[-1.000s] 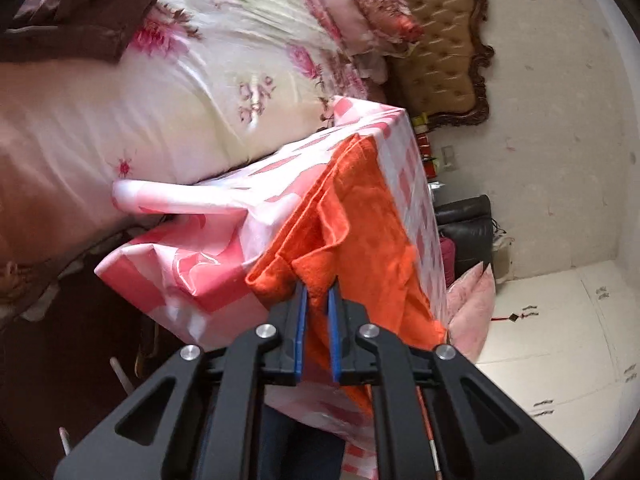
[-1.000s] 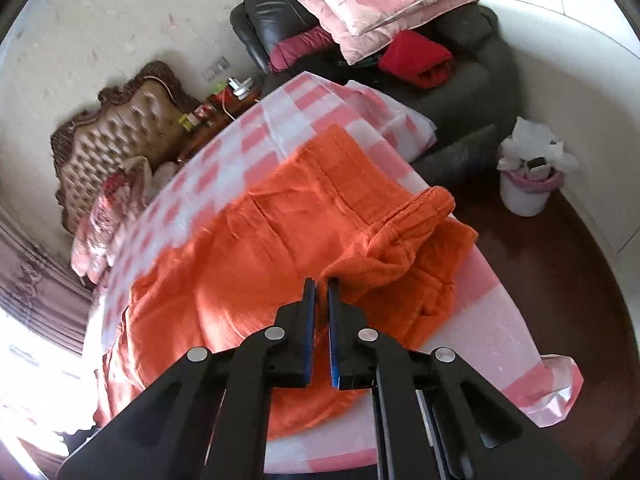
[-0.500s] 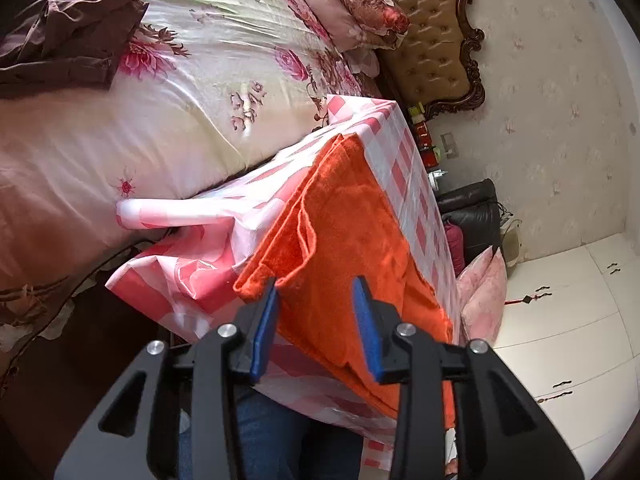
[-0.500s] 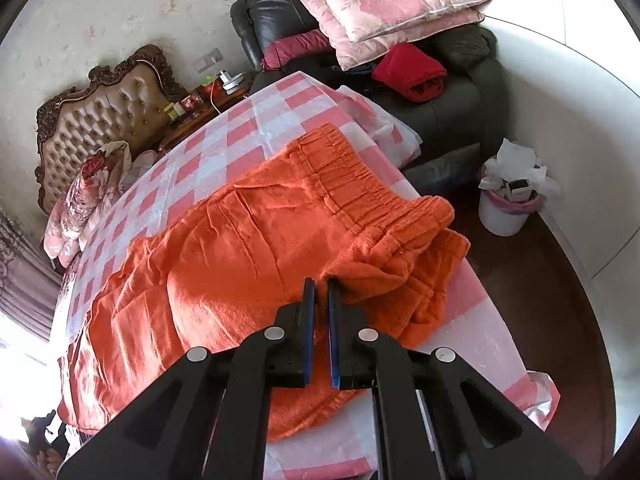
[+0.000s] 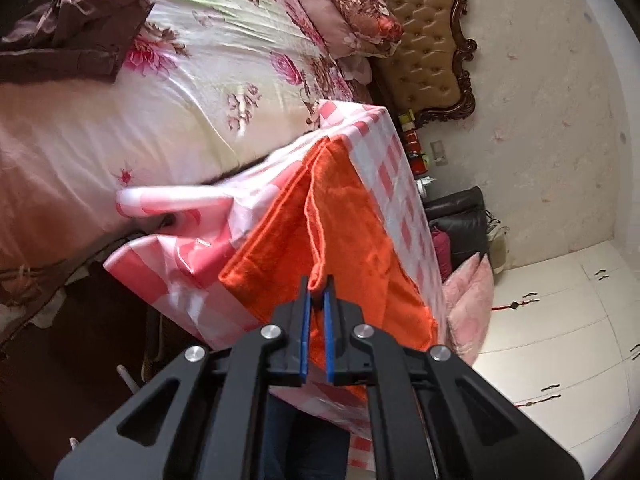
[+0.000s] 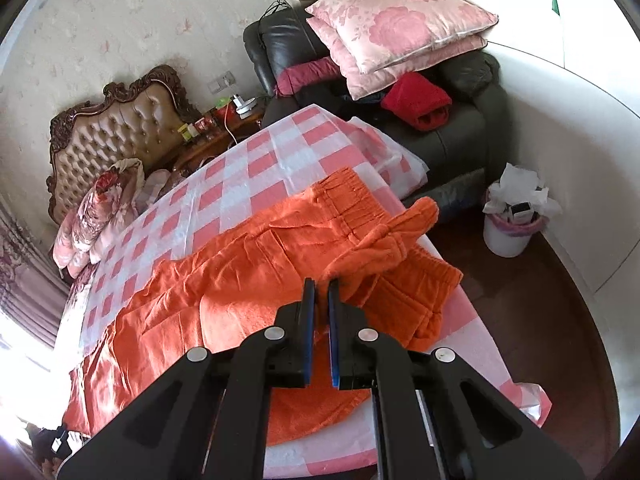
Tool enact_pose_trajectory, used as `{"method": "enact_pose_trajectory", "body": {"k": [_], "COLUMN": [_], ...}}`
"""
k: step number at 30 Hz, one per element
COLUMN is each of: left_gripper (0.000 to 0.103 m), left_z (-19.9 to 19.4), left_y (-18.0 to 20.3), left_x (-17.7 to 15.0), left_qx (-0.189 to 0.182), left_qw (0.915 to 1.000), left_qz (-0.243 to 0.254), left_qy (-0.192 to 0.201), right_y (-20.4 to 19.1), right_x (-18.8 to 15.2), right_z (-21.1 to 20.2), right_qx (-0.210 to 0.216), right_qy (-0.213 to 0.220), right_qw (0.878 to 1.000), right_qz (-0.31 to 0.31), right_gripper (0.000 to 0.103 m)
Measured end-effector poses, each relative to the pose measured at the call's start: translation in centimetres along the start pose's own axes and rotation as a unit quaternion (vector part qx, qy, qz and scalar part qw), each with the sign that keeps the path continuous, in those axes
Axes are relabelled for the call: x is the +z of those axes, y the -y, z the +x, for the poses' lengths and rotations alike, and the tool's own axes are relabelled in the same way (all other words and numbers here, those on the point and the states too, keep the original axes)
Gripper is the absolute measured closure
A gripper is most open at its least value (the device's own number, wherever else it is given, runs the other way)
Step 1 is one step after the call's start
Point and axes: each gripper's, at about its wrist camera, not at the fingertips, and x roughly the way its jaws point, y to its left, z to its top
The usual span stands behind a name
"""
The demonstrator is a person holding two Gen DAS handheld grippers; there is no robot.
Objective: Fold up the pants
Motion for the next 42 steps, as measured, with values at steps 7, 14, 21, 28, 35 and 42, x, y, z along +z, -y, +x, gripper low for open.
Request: {"method": "enact_pose_trajectory", "body": {"k": [7,14,21,28,35,42], "left_gripper": [0.068,0.062,0.088,0.088,0.088,0.088], "left_z": [0.5,1.3,0.4,2.2,3.3,3.3], "left_y": [-2.8,-5.4,-1.2,2.5,0.2,0.0], "left_x": [-1.5,-0.8,0.8,5.7,6.3,6.1], "left_qx": [0.019,-0.017,0.023,0.072,0.082,0.081], "left_qw": [0.9989,0.9959,0.9997,0.9961,0.9957,0.9957], "left_qz": [-0.042,-0.089,-0.005,0.052,0.042,0.045], "left_qy": [-0.007,0.005,0.011,0.005,0.002,0.006], "right_y": [1.2,1.3,1.4,1.4,2.1,3.8], "right_x": [-1.3,-1.5,-2.1,-4.9,-5.7,-5.1], "right_z": [2.6,3.6,3.5,3.1,1.9,0.6], "right_qx": [-0.018,-0.026,-0.032,-0.019,0.007,0.053], "right_qy": [-0.03,-0.04,-0.042,-0.041,-0.049,-0.063], "right_qw": [0.999,0.999,0.999,0.999,0.999,0.996], "right_qz": [0.002,-0.006,-0.008,-0.003,0.007,0.033], "right_gripper": [0.097,0.097,0.097,0.097,0.098,0.08]}}
